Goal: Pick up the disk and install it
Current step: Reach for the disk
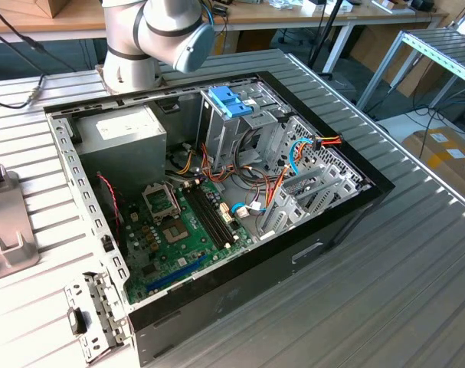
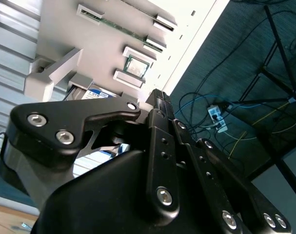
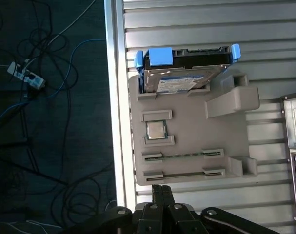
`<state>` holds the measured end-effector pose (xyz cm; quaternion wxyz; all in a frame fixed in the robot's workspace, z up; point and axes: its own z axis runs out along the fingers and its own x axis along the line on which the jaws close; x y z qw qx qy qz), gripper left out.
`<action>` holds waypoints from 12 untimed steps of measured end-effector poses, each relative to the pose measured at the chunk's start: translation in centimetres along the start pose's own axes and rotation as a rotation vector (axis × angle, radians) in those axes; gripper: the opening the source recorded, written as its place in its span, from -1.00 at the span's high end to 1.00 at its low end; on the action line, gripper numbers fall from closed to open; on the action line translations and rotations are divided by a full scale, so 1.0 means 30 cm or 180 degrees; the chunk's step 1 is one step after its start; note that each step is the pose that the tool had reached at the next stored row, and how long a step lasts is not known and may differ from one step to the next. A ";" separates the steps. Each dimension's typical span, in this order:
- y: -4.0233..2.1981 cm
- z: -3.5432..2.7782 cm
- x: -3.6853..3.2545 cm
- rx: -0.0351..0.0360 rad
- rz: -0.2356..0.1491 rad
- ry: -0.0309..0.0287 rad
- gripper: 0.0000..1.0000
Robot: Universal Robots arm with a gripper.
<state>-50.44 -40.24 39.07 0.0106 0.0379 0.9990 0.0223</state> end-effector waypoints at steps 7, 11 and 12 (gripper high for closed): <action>0.000 0.000 0.019 0.0000 0.0000 0.0000 0.79; 0.011 0.002 0.022 0.0000 0.0000 0.0000 0.79; 0.014 0.003 0.019 0.0000 0.0000 0.0000 0.79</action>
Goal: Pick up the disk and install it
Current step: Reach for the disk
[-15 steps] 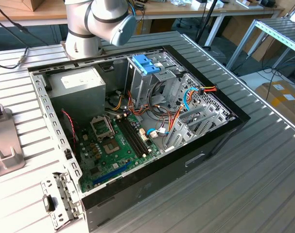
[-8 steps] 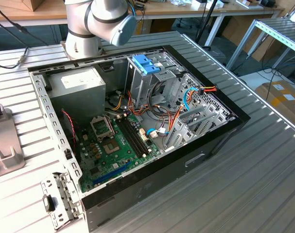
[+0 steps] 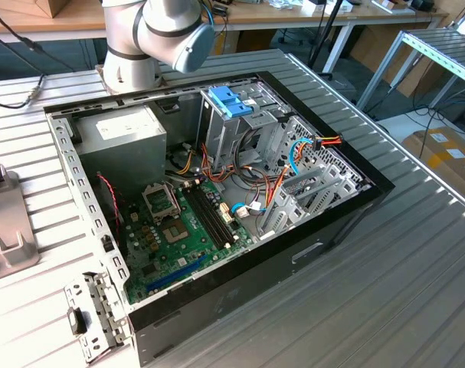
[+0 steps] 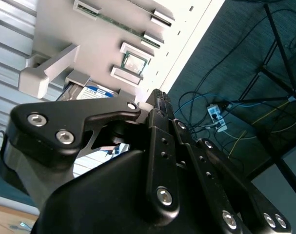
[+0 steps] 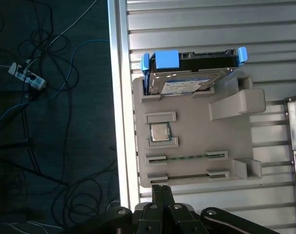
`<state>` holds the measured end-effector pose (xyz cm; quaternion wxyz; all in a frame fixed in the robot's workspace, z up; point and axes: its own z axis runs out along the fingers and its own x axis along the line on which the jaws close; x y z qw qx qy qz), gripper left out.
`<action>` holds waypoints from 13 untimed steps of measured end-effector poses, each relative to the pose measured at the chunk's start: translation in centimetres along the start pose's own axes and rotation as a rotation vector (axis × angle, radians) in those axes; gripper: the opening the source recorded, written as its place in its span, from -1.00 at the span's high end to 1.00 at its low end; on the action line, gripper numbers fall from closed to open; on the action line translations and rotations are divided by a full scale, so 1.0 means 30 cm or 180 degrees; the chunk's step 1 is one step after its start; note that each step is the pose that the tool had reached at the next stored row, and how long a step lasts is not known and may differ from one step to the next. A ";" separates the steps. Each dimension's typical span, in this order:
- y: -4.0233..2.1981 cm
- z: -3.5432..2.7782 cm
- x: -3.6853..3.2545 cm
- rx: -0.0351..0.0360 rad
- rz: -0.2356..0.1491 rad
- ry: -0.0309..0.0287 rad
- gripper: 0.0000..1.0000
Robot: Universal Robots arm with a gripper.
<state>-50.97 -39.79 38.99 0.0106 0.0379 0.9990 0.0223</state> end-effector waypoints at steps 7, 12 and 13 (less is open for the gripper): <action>0.008 0.009 -0.075 0.0000 0.0000 0.0002 0.79; 0.029 0.016 -0.103 0.0008 0.0000 0.0003 0.79; 0.040 0.018 -0.111 0.0021 0.0000 0.0003 0.79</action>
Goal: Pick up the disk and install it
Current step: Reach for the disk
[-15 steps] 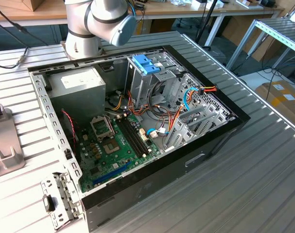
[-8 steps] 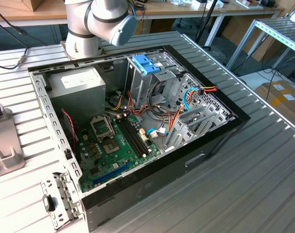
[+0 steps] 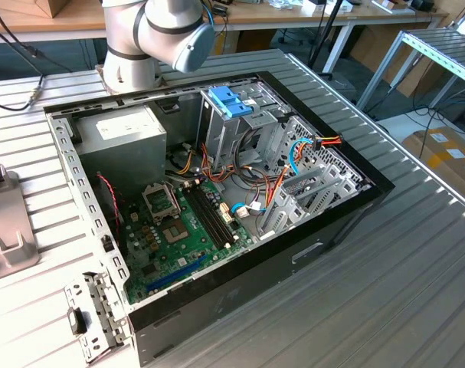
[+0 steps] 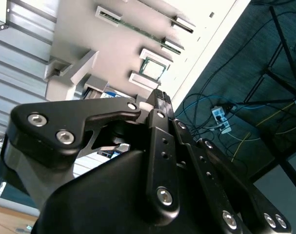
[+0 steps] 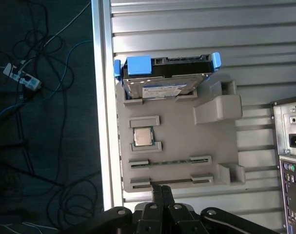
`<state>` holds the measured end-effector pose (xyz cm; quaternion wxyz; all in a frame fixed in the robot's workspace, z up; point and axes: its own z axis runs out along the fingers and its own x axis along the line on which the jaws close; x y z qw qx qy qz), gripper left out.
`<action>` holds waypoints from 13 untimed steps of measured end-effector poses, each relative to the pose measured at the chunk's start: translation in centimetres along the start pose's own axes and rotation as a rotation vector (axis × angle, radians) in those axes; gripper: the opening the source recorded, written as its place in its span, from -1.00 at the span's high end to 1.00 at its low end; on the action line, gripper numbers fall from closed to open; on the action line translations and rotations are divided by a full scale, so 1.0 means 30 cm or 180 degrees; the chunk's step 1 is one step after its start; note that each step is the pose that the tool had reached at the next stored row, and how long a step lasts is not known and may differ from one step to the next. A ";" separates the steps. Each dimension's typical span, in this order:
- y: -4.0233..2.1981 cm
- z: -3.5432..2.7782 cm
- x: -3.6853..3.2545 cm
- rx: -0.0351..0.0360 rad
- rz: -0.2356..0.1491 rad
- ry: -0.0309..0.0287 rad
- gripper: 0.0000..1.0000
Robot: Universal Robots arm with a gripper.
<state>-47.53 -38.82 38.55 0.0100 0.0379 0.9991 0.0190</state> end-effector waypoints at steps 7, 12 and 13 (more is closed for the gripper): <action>0.060 0.013 -0.034 0.0240 -0.0005 -0.0014 0.79; 0.109 0.025 -0.050 0.0273 -0.0005 -0.0013 0.79; 0.114 0.027 -0.050 0.0269 -0.0006 -0.0012 0.79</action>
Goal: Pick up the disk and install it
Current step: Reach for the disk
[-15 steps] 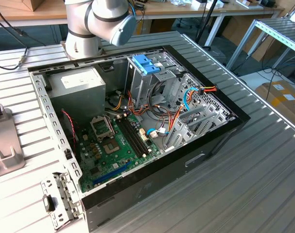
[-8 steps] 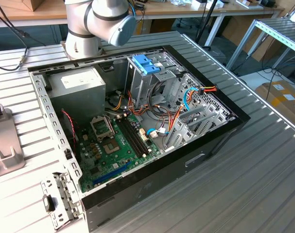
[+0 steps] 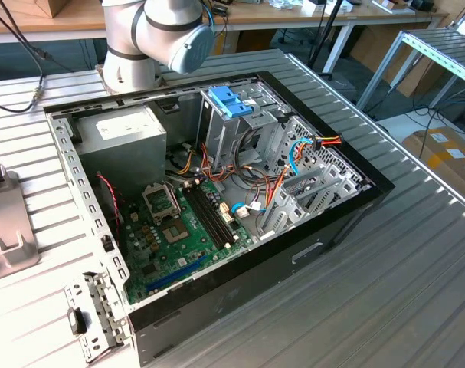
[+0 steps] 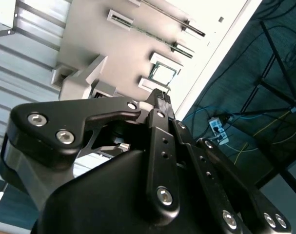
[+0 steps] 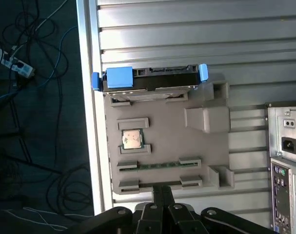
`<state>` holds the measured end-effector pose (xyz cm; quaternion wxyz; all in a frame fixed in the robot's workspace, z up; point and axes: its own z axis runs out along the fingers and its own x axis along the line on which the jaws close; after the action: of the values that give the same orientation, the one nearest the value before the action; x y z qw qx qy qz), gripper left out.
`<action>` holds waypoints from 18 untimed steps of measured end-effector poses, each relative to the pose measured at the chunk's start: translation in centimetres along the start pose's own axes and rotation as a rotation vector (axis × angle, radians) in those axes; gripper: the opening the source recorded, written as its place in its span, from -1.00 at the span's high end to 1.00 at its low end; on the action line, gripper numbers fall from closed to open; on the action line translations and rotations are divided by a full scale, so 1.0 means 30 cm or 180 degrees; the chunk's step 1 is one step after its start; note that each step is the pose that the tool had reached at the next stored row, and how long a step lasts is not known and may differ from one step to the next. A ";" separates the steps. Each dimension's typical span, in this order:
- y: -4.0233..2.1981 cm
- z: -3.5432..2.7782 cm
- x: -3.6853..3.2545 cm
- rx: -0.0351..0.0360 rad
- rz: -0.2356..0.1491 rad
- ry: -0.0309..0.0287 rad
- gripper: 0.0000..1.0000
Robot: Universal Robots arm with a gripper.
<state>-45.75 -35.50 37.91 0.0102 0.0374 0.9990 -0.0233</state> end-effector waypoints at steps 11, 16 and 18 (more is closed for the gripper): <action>0.015 0.009 0.001 -0.0023 -0.0004 0.0106 0.79; 0.015 0.009 0.001 -0.0024 -0.0004 0.0106 0.79; 0.019 0.009 0.001 -0.0023 -0.0004 0.0107 0.79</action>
<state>-45.73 -34.94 37.61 -0.0064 0.0372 0.9991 -0.0190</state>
